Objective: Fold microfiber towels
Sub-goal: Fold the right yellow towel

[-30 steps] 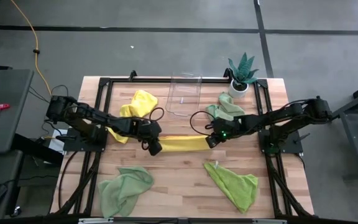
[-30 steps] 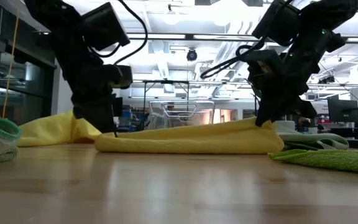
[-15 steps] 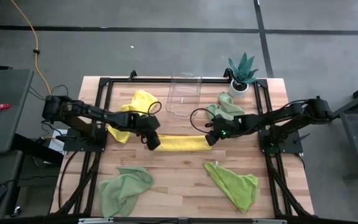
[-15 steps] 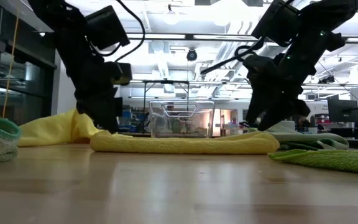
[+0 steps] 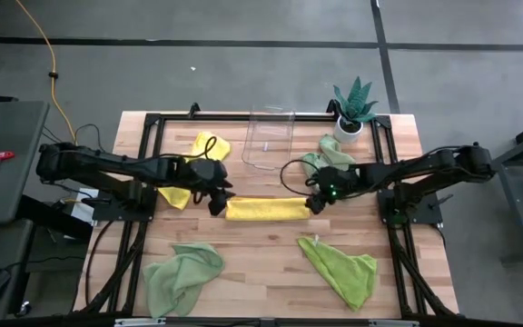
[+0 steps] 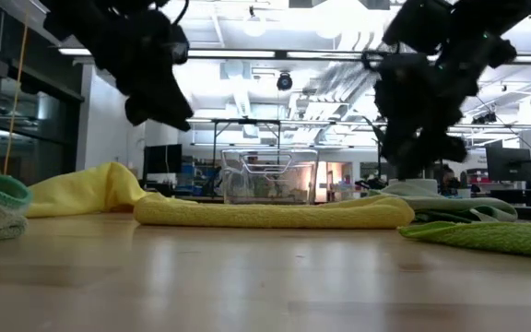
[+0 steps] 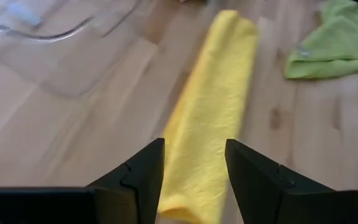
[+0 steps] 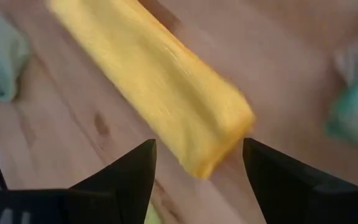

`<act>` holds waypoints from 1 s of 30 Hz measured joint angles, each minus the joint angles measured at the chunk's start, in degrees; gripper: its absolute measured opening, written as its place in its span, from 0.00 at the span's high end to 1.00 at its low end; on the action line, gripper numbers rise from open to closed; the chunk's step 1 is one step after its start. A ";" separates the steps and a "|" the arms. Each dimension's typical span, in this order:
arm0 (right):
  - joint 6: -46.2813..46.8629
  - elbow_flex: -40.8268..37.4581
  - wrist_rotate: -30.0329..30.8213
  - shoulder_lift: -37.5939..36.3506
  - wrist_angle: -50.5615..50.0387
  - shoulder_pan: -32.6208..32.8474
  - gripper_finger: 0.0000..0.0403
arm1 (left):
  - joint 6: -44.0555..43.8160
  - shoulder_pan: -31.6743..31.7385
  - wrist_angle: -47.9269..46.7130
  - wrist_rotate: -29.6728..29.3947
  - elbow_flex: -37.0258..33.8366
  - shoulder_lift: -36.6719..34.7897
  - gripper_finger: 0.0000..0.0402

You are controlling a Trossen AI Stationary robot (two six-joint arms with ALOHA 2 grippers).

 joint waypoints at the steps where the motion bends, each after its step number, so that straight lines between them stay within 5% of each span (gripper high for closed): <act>1: 3.33 -0.66 -0.45 0.31 -0.19 0.18 0.42 | 0.25 -0.89 0.41 -0.75 0.00 0.40 0.60; 11: 20.88 -10.19 0.69 2.86 13.67 0.33 0.42 | -5.90 -5.45 2.88 -3.90 -1.87 9.46 0.60; 30: 22.51 -10.97 -0.36 8.53 23.59 0.42 0.42 | -6.16 -5.76 2.63 -4.52 -1.75 20.71 0.60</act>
